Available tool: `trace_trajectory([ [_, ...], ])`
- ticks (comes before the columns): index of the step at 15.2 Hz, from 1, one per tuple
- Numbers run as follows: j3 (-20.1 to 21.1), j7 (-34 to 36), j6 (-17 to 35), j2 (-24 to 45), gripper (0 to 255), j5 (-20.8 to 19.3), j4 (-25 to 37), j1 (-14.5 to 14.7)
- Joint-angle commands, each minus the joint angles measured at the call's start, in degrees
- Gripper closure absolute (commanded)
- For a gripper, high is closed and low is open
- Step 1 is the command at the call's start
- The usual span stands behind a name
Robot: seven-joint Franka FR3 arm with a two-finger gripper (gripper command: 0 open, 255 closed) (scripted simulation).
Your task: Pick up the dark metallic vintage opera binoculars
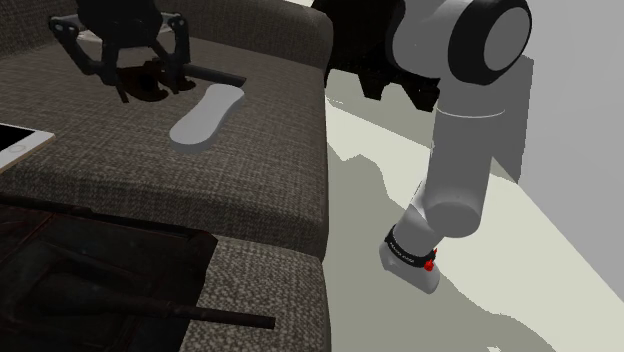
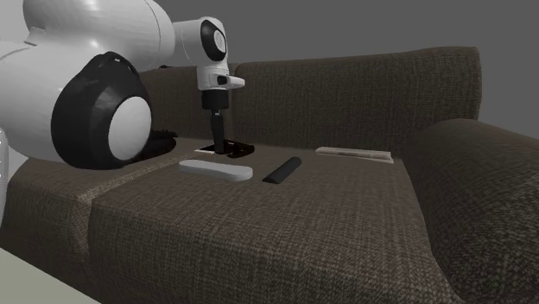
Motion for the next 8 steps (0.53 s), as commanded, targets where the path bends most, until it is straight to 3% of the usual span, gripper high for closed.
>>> trace_trajectory([
  [1, -0.1, 0.0, -2.2, 0.9, 255, -0.7, 2.9, 1.0],
  [8, -1.0, -0.3, -11.4, 6.3, 255, -4.9, 17.4, 7.3],
])
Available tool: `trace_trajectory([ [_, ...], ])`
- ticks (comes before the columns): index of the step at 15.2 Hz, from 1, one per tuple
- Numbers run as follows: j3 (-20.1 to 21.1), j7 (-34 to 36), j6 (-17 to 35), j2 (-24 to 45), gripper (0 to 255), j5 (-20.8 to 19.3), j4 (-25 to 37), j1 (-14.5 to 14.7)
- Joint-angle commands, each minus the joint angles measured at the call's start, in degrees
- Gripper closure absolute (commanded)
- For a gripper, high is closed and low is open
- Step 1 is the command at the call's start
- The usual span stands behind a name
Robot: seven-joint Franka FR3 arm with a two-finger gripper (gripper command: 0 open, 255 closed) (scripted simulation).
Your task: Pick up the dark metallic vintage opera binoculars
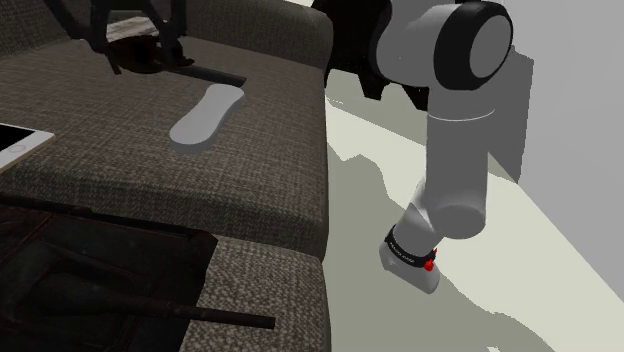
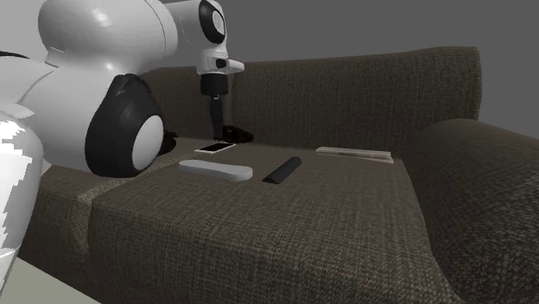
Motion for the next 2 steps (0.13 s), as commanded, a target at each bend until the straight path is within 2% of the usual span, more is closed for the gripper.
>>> trace_trajectory([
  [1, -0.3, -0.2, -2.3, 1.4, 255, -1.1, 3.7, 1.7],
  [2, -0.4, -0.2, -2.3, 1.4, 255, -1.1, 3.7, 1.7],
])
